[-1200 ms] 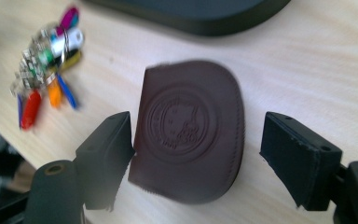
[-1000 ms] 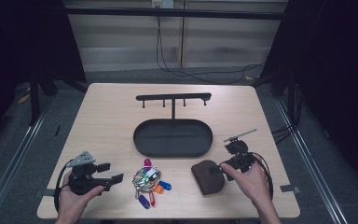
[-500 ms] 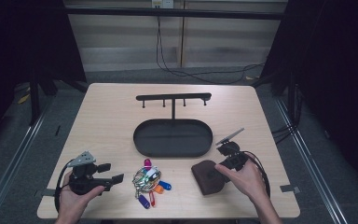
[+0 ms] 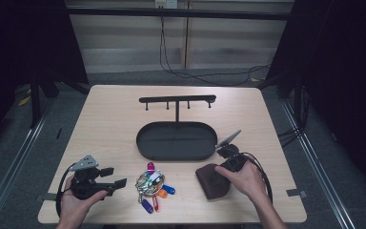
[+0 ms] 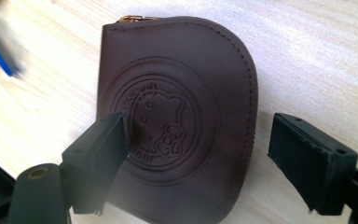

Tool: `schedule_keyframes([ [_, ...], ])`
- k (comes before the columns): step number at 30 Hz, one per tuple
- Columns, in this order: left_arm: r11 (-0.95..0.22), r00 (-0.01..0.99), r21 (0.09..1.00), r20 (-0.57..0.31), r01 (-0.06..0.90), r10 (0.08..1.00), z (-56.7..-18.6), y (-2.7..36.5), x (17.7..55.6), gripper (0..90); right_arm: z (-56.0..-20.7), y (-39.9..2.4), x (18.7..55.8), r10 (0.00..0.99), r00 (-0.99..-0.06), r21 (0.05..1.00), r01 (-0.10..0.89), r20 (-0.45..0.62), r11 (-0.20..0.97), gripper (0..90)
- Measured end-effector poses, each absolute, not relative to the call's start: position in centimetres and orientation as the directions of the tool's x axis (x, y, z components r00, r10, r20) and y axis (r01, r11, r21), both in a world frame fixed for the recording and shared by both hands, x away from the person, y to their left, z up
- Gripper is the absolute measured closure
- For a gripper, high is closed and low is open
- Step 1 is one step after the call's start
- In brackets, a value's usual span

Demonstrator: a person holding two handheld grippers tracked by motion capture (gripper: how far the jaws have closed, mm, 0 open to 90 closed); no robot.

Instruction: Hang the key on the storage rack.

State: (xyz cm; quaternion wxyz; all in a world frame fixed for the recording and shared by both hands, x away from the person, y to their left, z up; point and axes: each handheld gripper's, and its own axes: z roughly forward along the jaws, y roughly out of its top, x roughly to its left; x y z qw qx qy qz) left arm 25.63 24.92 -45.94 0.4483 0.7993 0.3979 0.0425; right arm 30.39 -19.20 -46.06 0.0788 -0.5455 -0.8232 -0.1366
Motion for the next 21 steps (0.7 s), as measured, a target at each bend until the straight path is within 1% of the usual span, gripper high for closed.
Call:
schedule_keyframes([
  [4,-0.283,0.680,0.750,-0.286,0.597,0.675,-45.94,24.90,25.63,24.8,-46.35,-19.24,30.48,0.874,-0.388,0.138,0.922,0.293,0.363,17.4],
  [10,-0.286,0.681,0.748,-0.286,0.598,0.674,-45.99,24.82,25.66,24.9,-46.78,-19.13,30.63,0.880,-0.372,0.120,0.928,0.294,0.352,13.4],
  [17,-0.283,0.680,0.748,-0.290,0.600,0.674,-45.99,24.74,25.64,25.1,-46.87,-18.65,30.57,0.888,-0.348,0.107,0.937,0.301,0.331,13.5],
  [19,-0.284,0.680,0.749,-0.289,0.599,0.674,-45.98,24.75,25.65,25.1,-47.01,-18.67,30.60,0.890,-0.338,0.104,0.941,0.307,0.321,15.4],
  [21,-0.283,0.680,0.748,-0.290,0.600,0.674,-45.98,24.73,25.63,25.1,-46.99,-18.87,30.56,0.880,-0.324,0.101,0.946,0.346,0.308,22.8],
])
